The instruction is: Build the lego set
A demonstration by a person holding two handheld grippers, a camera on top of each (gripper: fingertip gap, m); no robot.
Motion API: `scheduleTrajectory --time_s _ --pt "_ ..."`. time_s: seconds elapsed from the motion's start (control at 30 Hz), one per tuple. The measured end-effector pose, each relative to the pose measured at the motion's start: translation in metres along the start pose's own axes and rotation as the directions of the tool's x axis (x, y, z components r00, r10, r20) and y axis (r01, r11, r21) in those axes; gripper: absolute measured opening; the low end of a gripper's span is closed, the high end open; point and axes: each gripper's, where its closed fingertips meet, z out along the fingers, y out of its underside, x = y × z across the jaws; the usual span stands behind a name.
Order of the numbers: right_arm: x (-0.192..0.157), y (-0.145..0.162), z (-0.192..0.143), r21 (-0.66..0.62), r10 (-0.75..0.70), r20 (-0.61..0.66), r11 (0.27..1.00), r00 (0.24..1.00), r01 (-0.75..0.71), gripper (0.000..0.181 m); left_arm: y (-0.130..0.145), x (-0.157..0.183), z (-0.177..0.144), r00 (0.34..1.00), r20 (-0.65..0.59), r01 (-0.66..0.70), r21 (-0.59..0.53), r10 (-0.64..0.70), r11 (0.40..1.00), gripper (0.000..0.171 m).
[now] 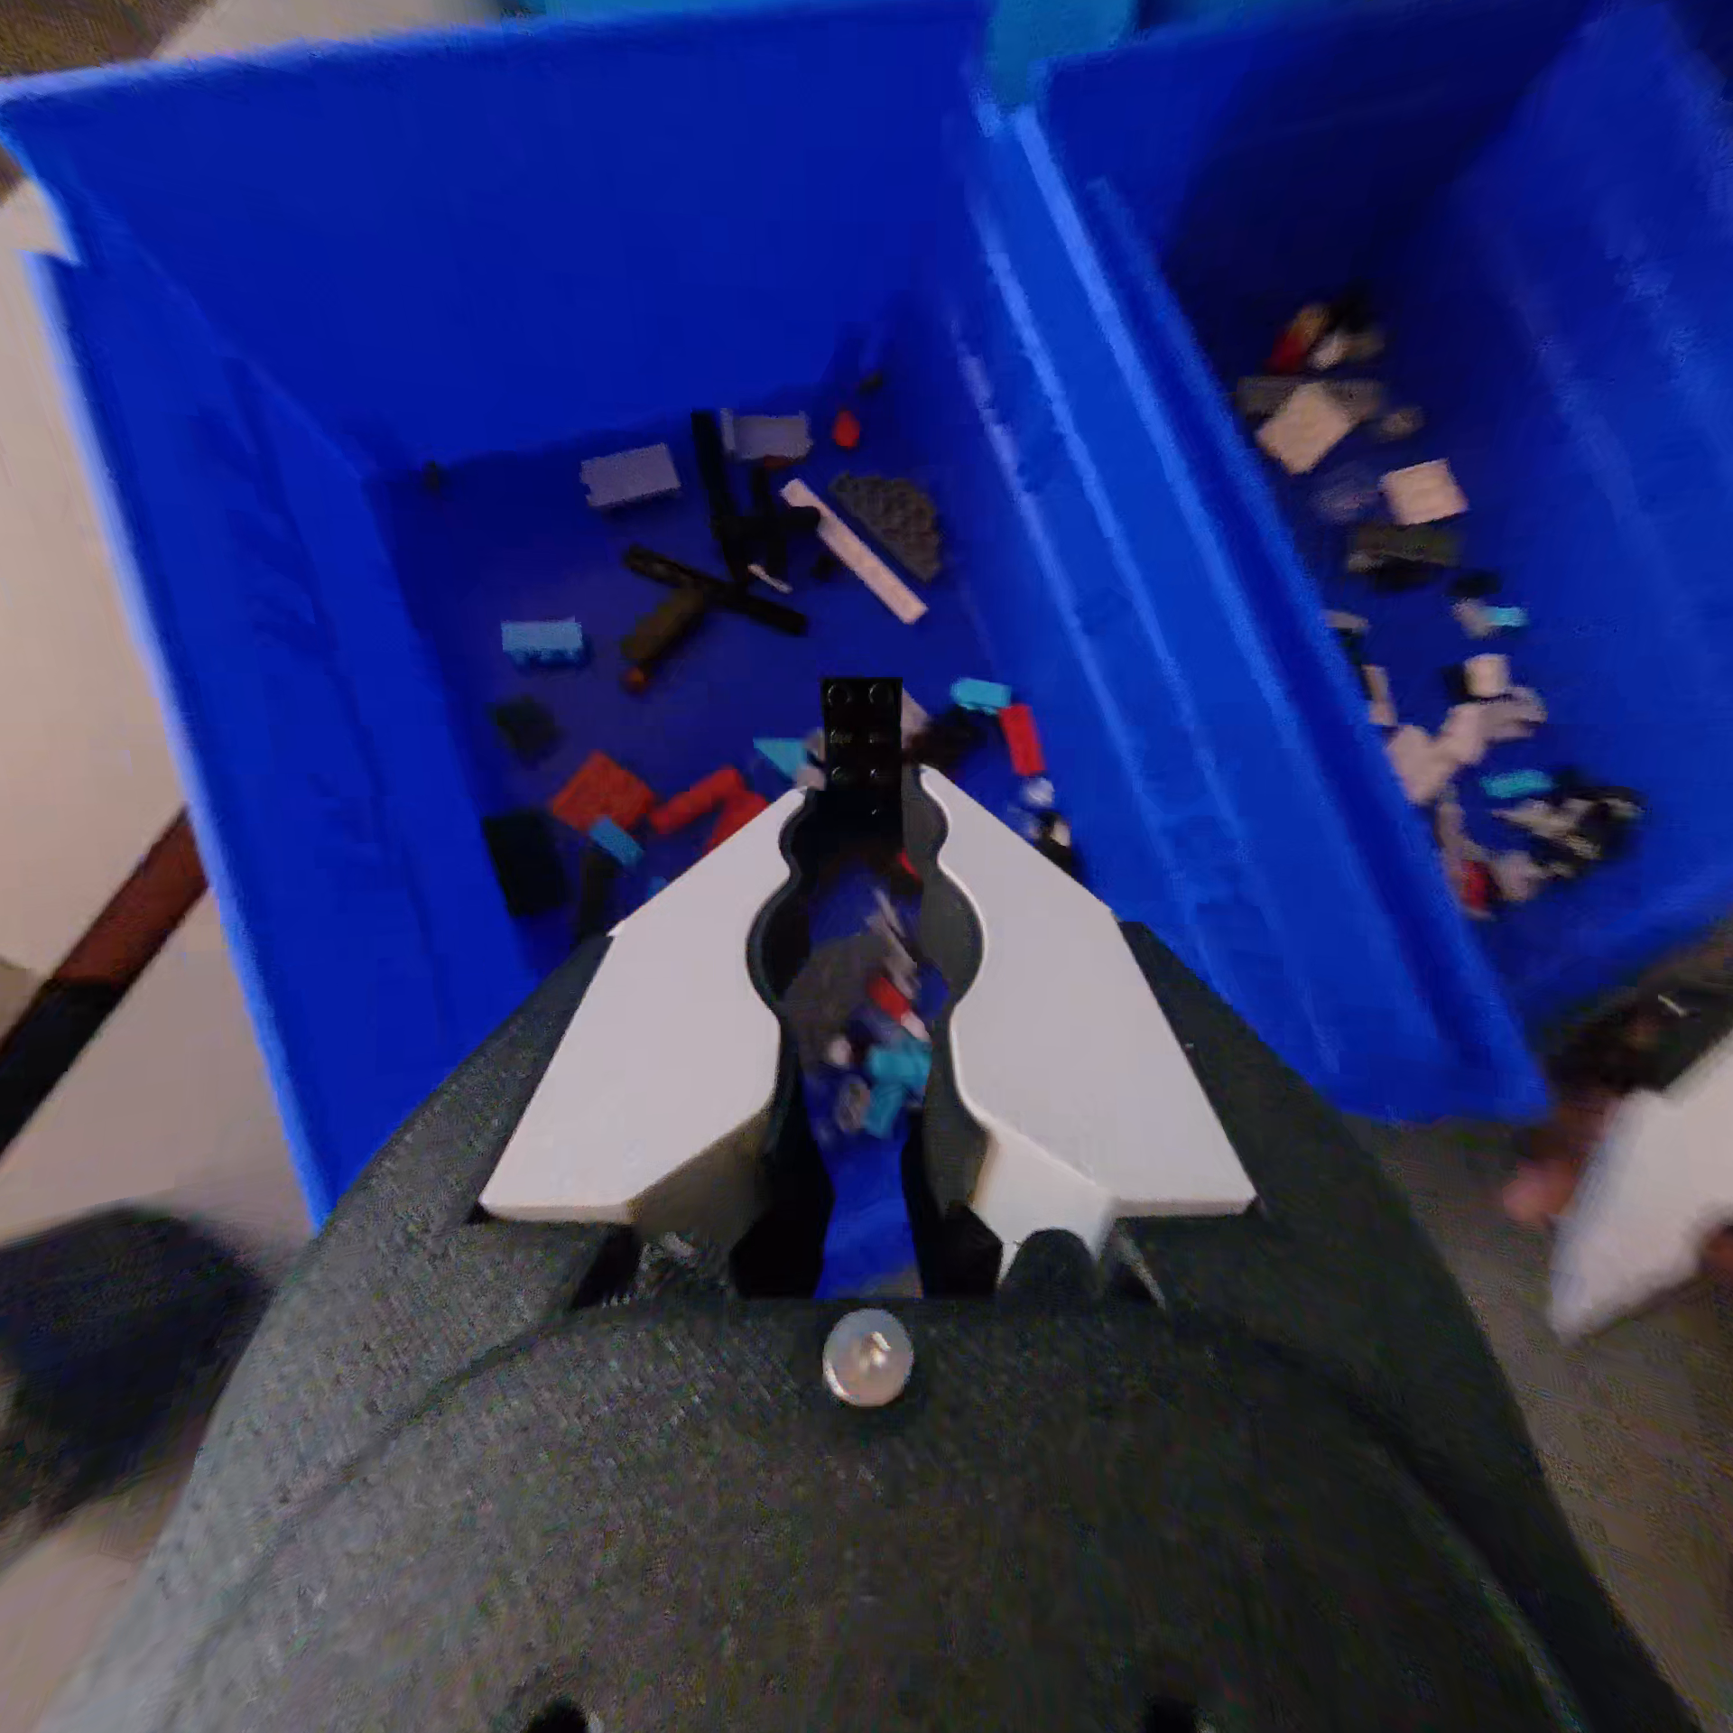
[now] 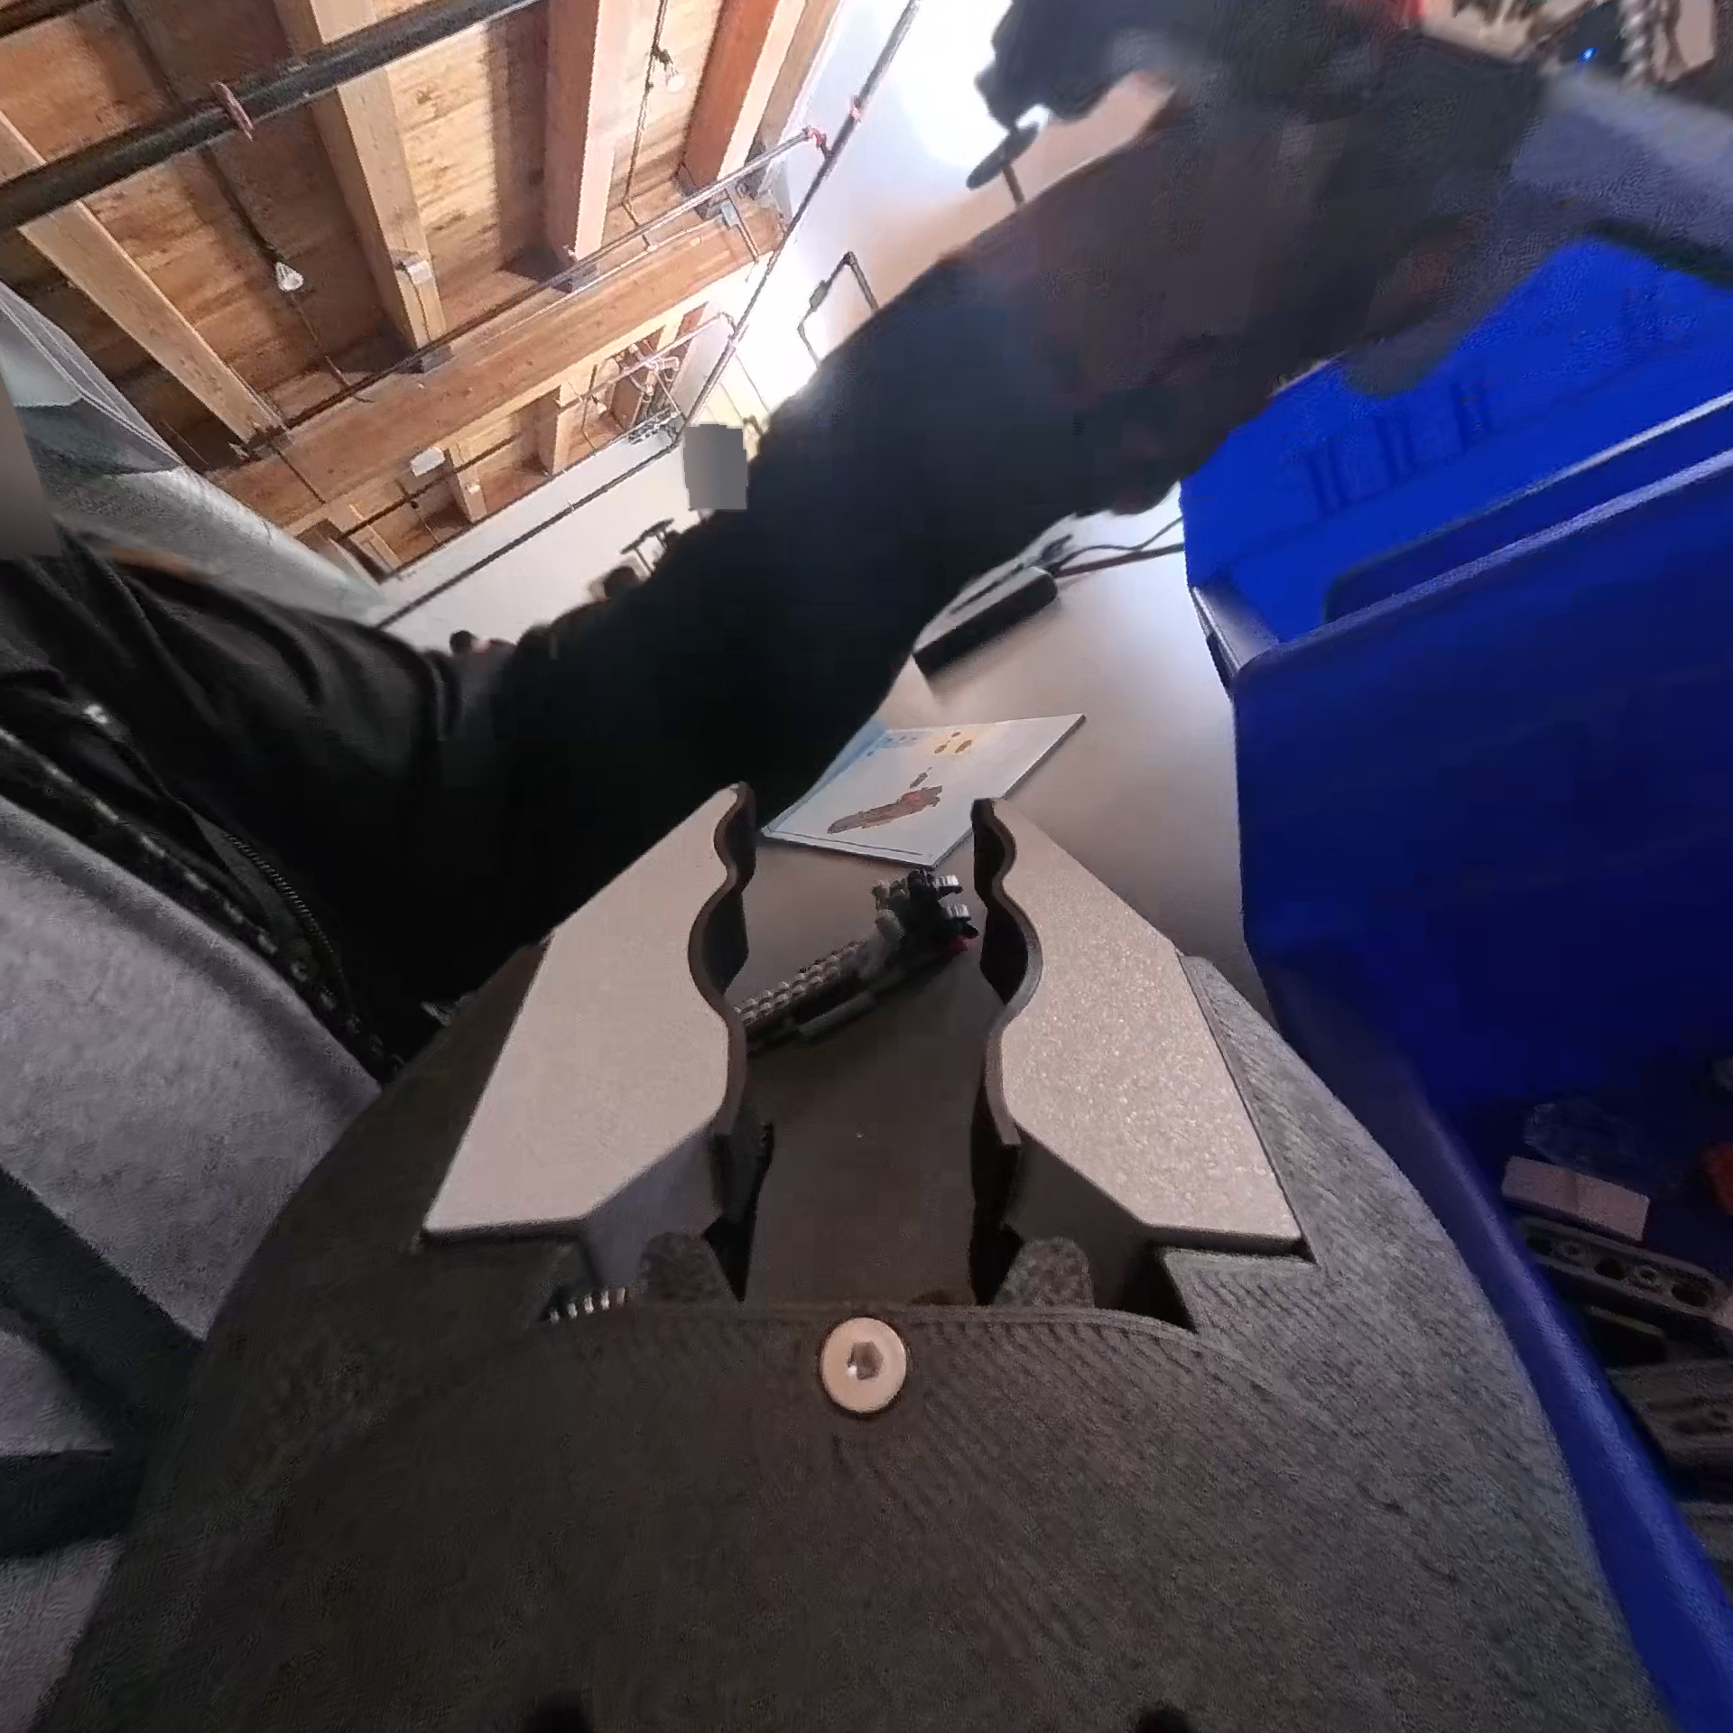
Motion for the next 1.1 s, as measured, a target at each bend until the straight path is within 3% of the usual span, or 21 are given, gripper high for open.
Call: scheduleTrajectory --time_s 0.13,0.3,0.4,0.53,0.67,0.77,0.93,1.03,1.1 --pt "0.002 -0.003 -0.002 0.029 -0.012 -0.024 1.0 1.0 0.013 0.047 0.051 0.033 -0.065 0.999 -0.042 0.036 0.132 -0.03 0.991 0.018" --pt "0.013 0.01 0.009 -0.072 -0.029 -0.107 0.997 0.994 0.022 0.045 0.123 0.048 -0.1 0.998 -0.065 0.024 0.157 -0.014 0.987 0.018" --pt "0.021 0.018 0.018 -0.128 -0.028 -0.15 0.992 0.988 0.008 0.045 0.142 0.043 -0.107 0.998 -0.057 -0.002 0.134 0.009 0.991 0.018" --pt "0.03 0.022 0.022 -0.156 -0.012 -0.197 0.988 0.98 -0.02 0.045 0.18 0.05 -0.117 0.988 -0.125 -0.086 0.014 0.087 0.996 0.018" --pt "0.036 0.021 0.023 -0.144 -0.014 -0.243 0.989 0.97 -0.022 0.043 0.232 0.069 -0.127 0.957 -0.269 -0.138 -0.084 0.111 0.987 0.018" --pt "0.039 0.021 0.026 -0.144 -0.029 -0.268 0.989 0.963 -0.01 0.043 0.263 0.081 -0.131 0.937 -0.311 -0.217 -0.15 0.162 0.965 0.018" --pt "0.04 0.017 0.024 -0.12 -0.045 -0.291 0.993 0.956 0.01 0.043 0.29 0.085 -0.12 0.931 -0.292 -0.288 -0.213 0.22 0.934 0.018" --pt "0.038 0.012 0.02 -0.082 -0.041 -0.287 0.996 0.957 0.019 0.043 0.287 0.089 -0.115 0.928 -0.315 -0.267 -0.193 0.198 0.944 0.02" --pt "0.036 0.009 0.019 -0.063 -0.043 -0.274 0.998 0.961 0.026 0.043 0.283 0.09 -0.114 0.93 -0.322 -0.245 -0.179 0.179 0.953 0.031"
